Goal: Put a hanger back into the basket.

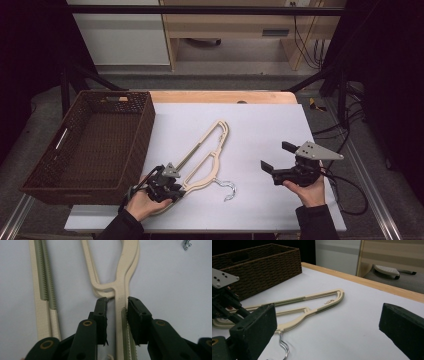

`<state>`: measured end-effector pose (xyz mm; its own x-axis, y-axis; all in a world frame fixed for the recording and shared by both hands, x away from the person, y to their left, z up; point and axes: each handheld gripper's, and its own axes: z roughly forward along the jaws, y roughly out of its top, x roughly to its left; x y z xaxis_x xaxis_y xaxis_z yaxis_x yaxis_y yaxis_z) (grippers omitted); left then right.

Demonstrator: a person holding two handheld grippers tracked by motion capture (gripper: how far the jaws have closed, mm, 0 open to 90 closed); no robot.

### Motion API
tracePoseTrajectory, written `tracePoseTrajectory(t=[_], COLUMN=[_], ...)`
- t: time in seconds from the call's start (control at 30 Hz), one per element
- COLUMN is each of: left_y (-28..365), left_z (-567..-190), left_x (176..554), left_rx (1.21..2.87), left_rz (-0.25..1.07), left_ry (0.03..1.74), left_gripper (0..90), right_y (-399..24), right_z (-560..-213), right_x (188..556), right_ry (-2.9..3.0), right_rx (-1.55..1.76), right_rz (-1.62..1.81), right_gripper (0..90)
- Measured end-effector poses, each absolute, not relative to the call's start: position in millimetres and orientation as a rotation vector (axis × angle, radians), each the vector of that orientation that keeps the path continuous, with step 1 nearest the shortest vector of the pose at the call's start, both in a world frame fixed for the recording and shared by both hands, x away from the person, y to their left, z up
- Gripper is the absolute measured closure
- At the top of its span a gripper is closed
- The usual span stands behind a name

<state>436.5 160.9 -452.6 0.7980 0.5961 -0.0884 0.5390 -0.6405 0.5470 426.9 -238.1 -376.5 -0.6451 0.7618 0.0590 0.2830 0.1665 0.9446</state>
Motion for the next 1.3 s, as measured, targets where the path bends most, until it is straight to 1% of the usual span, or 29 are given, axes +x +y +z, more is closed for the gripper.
tracePoseTrajectory(t=[0.1,0.4,0.5,0.63,0.77,0.8,0.83,0.87,1.0,1.1,1.2,1.27,1.3], left_y=[159,158,161,163,165,165,167,167,168,166,162,161,160], left_z=[-452,-450,-447,-451,-450,-450,-452,-452,-456,-457,-457,-456,-456], left_x=[435,434,435,437,437,437,437,437,437,438,438,438,438], left_rx=[2.425,2.439,2.443,2.451,2.434,2.433,2.447,2.447,2.459,2.467,2.504,2.516,2.52], left_rz=[0.121,0.148,0.18,0.181,0.187,0.207,0.206,0.206,0.212,0.213,0.23,0.238,0.237], left_ry=[0.839,0.827,0.831,0.838,0.837,0.838,0.841,0.841,0.85,0.854,0.843,0.846,0.849], left_gripper=[78.2,79.3,79.3,79.2,78.7,77.5,72.1,70.5,68.3,70.0,75.4,76.1,78.1], right_y=[-238,-238,-237,-238,-238,-238,-238,-238,-238,-238,-238,-237,-236], right_z=[-377,-377,-377,-376,-376,-376,-376,-376,-376,-376,-377,-377,-377], right_x=[427,427,427,427,427,426,426,426,426,426,427,427,427], right_ry=[2.018,2.021,2.024,2.021,2.022,2.022,2.022,2.022,2.023,2.023,2.027,2.032,2.031], right_rx=[0.985,0.983,0.983,0.983,0.981,0.984,0.984,0.984,0.984,0.983,0.977,0.974,0.978], right_rz=[1.486,1.489,1.487,1.493,1.492,1.492,1.491,1.491,1.492,1.492,1.488,1.488,1.49], right_gripper=[1.8,1.8,1.8,1.9,1.9,1.9,1.8,1.8,1.9,1.9,1.9,2.0,2.3])
